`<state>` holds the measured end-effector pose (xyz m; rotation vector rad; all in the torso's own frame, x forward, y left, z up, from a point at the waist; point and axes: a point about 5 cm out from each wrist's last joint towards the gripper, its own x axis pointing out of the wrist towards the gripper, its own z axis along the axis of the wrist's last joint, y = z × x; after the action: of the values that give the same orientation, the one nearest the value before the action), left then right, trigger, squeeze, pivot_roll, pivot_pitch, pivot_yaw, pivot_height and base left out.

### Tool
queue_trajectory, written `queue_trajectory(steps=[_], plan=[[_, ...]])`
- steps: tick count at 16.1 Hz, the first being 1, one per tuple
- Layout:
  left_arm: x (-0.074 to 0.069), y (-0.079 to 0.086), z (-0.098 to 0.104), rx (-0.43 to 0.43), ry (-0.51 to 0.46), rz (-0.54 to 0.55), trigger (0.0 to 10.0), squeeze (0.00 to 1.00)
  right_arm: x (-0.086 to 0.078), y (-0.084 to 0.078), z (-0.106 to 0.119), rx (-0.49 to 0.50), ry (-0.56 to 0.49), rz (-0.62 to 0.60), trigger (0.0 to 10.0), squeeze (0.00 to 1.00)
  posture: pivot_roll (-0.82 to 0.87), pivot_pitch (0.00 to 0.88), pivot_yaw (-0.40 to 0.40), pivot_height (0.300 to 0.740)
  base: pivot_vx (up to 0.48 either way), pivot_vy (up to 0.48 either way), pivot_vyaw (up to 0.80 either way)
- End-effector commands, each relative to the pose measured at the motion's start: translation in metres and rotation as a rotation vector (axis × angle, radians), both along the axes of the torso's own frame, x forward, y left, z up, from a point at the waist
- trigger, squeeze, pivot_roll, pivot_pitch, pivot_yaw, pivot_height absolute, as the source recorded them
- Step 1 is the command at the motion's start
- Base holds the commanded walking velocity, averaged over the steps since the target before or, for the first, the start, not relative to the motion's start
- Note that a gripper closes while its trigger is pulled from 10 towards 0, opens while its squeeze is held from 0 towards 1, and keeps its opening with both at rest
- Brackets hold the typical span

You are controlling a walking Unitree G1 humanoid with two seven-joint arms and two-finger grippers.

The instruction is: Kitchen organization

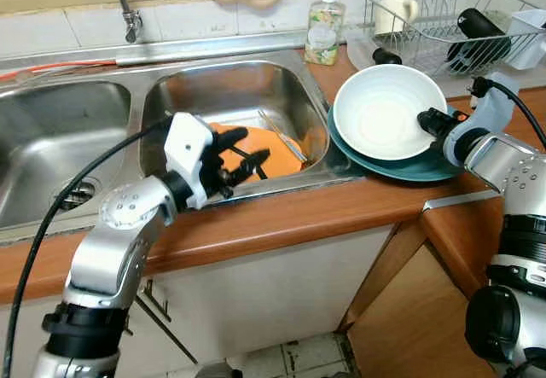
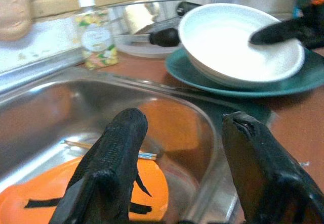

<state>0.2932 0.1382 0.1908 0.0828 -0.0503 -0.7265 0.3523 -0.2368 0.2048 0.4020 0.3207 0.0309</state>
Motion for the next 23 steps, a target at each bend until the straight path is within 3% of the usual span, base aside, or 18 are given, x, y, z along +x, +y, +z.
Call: queue_trajectory(steps=[1,2,5,6,7,10,12,15,16,17,18,21,22,23], plan=[[0.005,0.006,0.005,-0.027,0.001,0.043,10.0,0.00,0.003,0.009,0.025,-0.007,-0.117,0.050,0.0,0.00,-0.01,0.000,0.036,0.740,0.000,0.000,0.00],[0.008,0.005,0.007,-0.049,0.002,0.049,10.0,1.00,0.004,0.014,0.033,-0.037,-0.163,0.077,0.0,0.00,-0.01,0.000,0.037,0.740,0.000,0.000,0.00],[0.013,0.001,0.015,-0.116,-0.013,0.075,10.0,1.00,0.005,0.029,0.058,-0.167,-0.323,0.152,0.0,0.00,-0.01,0.000,0.037,0.740,0.000,0.000,0.00],[0.017,-0.003,0.020,-0.169,-0.010,0.089,10.0,0.18,0.003,0.040,0.074,-0.259,-0.424,0.205,0.0,0.00,-0.01,0.000,0.038,0.740,0.000,0.000,0.00],[0.019,-0.005,0.022,-0.191,-0.006,0.095,10.0,0.00,0.001,0.049,0.082,-0.334,-0.490,0.247,0.0,0.00,-0.01,0.000,0.040,0.740,0.000,0.000,0.00],[0.022,-0.008,0.023,-0.216,0.005,0.107,10.0,0.00,-0.009,0.075,0.094,-0.395,-0.622,0.378,0.0,0.00,-0.01,0.000,0.040,0.740,0.000,0.000,0.00],[0.028,-0.005,0.021,-0.220,0.018,0.164,10.0,0.00,-0.022,0.097,0.098,-0.328,-0.715,0.523,0.0,0.00,-0.01,0.000,0.040,0.740,0.000,0.000,0.00],[0.031,-0.002,0.021,-0.216,0.018,0.198,10.0,0.00,-0.027,0.105,0.096,-0.275,-0.742,0.567,0.0,0.00,0.00,0.000,0.034,0.740,0.000,0.000,0.00],[0.031,-0.003,0.022,-0.233,0.014,0.196,3.7,0.00,-0.029,0.109,0.089,-0.255,-0.729,0.576,0.0,0.00,0.00,0.000,0.032,0.740,0.000,0.000,0.00],[0.031,-0.003,0.022,-0.237,0.011,0.196,2.4,0.00,-0.029,0.109,0.088,-0.252,-0.725,0.576,0.0,0.00,0.00,0.000,0.032,0.740,0.000,0.000,0.00],[0.031,-0.003,0.023,-0.248,0.009,0.199,0.0,0.00,-0.030,0.110,0.085,-0.243,-0.720,0.575,0.0,0.00,0.00,0.000,0.032,0.740,0.000,0.000,0.00],[0.028,-0.004,0.025,-0.275,0.007,0.180,0.0,0.00,-0.023,0.104,0.078,-0.251,-0.675,0.463,0.0,0.00,0.00,0.000,0.035,0.740,0.000,0.000,0.00],[0.027,-0.003,0.022,-0.248,0.012,0.181,7.2,0.00,-0.017,0.095,0.076,-0.299,-0.660,0.370,0.0,0.00,0.00,0.000,0.035,0.740,0.000,0.000,0.00],[0.027,-0.002,0.020,-0.229,0.016,0.185,10.0,0.00,-0.013,0.088,0.076,-0.342,-0.654,0.304,0.0,0.00,0.00,0.000,0.035,0.740,0.000,0.000,0.00]])
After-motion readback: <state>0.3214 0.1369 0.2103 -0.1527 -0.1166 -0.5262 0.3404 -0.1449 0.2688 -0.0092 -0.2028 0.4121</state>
